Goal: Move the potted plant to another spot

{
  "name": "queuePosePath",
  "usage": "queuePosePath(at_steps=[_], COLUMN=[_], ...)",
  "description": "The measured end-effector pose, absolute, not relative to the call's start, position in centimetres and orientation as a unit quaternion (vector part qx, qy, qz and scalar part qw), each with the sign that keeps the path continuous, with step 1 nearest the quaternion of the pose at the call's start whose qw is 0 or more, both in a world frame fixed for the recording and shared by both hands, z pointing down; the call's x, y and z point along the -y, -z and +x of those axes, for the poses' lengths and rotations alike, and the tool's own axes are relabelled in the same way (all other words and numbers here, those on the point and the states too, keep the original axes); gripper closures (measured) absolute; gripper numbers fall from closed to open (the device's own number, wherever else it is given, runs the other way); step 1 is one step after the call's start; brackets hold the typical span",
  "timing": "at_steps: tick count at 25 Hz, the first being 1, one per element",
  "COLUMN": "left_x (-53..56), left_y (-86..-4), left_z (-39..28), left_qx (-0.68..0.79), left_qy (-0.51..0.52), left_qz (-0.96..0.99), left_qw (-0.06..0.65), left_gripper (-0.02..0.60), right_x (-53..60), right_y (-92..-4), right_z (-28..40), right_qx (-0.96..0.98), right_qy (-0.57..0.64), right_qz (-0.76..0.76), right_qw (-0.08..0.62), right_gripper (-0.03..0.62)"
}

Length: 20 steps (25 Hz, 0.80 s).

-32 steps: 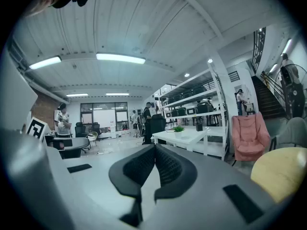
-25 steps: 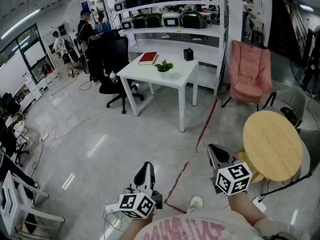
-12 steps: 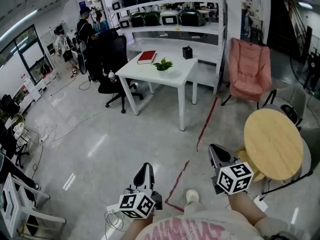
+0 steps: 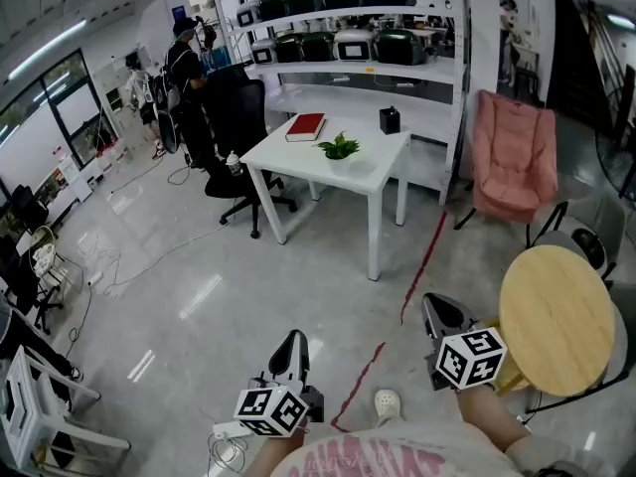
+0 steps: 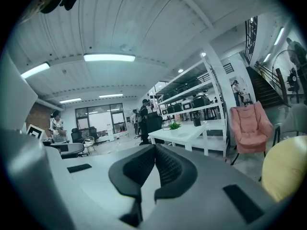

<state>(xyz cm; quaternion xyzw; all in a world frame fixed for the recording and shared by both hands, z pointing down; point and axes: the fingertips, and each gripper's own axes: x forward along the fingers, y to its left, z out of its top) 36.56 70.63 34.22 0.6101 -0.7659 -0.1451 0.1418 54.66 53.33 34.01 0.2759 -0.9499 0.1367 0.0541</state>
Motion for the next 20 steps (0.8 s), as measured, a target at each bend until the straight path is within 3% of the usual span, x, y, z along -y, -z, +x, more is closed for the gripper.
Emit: queuePosePath(at_steps=[20], left_x=[-50.5], left_y=[-28.1], left_z=[29.2], left_qx=[0.753], left_qy=[0.187], left_qz=[0.629], left_qw=[0.055], left_gripper=[0.554], right_x=[-31.3], right_y=[-27.0], right_z=[45.1], right_qx=[0.971], right_qy=[-0.085], right_qz=[0.223], right_qw=[-0.011], right_gripper=[0.579])
